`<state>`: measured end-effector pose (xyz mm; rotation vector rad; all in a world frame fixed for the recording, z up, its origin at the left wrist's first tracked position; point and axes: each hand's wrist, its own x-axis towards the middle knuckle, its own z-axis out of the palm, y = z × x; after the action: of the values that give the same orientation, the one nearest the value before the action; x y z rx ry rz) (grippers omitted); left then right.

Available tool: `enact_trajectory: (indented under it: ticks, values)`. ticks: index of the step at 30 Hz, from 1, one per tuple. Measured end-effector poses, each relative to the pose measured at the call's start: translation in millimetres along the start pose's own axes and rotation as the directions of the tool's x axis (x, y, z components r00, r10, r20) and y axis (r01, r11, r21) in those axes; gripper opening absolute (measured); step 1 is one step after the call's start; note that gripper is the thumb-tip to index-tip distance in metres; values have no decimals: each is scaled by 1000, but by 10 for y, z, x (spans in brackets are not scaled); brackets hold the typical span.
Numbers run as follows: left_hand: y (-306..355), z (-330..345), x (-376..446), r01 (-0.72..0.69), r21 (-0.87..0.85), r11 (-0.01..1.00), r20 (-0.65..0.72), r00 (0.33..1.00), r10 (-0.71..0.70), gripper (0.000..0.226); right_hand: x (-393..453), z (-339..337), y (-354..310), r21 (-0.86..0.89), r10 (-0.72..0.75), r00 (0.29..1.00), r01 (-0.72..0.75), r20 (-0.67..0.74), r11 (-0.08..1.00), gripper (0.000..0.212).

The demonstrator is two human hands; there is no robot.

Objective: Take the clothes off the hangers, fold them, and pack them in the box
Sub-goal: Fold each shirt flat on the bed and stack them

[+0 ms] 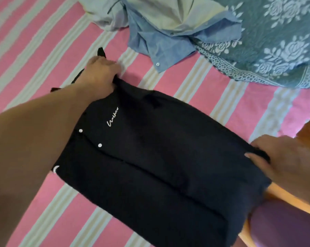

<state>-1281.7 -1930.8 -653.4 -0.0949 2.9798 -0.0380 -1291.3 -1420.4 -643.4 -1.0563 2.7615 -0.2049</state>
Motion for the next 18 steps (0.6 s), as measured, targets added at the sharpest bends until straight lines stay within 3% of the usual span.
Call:
enact_trajectory:
  ticks: [4,7,8,9,11,13,14,16,18]
  values:
    - [-71,92,-1036,274,-48,961,-99,956,-277,23,-559,93,-510,-33,-234,972,235,8,972,20]
    - [-101,372,-1691,421,-185,888,-42,899,-436,18,-885,508,-839,-40,-338,939,341,71,939,11]
    - [-99,480,-1797,498,-307,811,13,854,-520,20,-964,653,-896,-40,-349,932,354,95,935,7]
    - [-80,544,-1836,590,-460,663,107,778,-619,27,-1024,785,-934,-38,-345,932,351,109,936,8]
    - [-12,594,-1809,660,-733,164,374,593,-713,47,-1108,951,-970,-43,-294,949,300,112,953,16]
    - [20,554,-1685,513,-822,-248,527,516,-675,55,-1118,954,-990,-30,-240,964,245,111,969,20]
    - [-2,545,-1641,433,-825,-362,555,506,-660,51,-1140,950,-1008,-34,-230,967,235,108,971,15]
    - [-19,484,-1572,368,-839,-402,543,497,-677,36,-1189,908,-1014,-37,-184,975,190,123,981,19]
    - [-27,439,-1569,402,-865,-299,471,449,-759,27,-1244,831,-1029,-56,-140,984,147,113,988,23]
